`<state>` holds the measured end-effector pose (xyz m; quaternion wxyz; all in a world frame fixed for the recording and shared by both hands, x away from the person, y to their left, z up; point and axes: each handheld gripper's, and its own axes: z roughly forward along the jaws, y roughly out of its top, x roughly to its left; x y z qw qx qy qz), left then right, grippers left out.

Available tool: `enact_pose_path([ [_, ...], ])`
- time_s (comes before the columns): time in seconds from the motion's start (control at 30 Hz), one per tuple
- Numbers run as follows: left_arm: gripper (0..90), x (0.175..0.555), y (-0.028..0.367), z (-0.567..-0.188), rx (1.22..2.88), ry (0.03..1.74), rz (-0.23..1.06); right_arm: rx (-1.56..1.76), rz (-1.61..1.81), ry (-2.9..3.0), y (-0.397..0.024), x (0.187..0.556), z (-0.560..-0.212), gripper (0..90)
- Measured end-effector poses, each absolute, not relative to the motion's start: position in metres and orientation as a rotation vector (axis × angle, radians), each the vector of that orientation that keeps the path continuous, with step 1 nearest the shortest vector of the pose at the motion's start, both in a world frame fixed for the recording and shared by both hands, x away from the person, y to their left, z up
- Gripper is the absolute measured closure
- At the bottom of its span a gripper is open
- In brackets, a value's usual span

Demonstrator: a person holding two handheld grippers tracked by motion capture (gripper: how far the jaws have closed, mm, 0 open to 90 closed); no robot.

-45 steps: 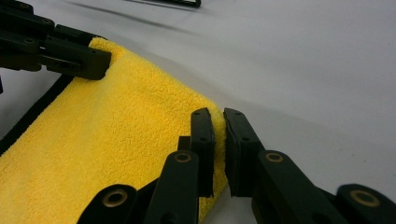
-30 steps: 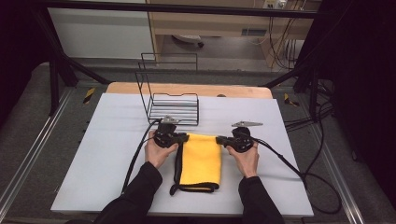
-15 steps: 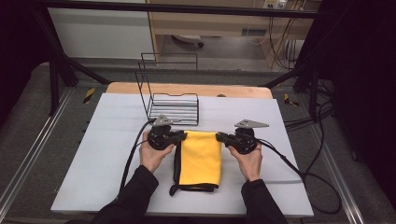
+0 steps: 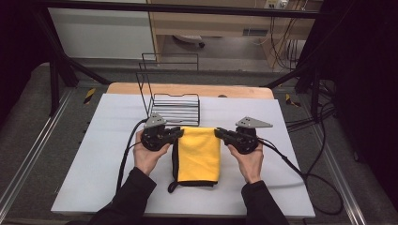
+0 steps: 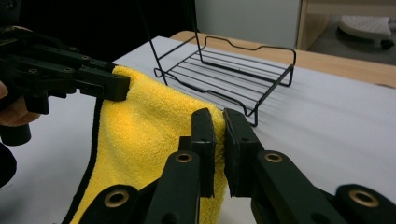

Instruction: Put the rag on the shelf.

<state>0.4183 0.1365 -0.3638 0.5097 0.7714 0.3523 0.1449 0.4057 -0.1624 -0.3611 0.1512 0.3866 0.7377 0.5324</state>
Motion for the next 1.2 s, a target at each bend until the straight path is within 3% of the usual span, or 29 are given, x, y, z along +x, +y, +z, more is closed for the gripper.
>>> enact_pose_path([
  [1.2,79.1,0.388,0.153,-0.299,1.629,0.726,0.547,0.840,1.633,1.902,-0.148,0.383,-0.291,84.1],
])
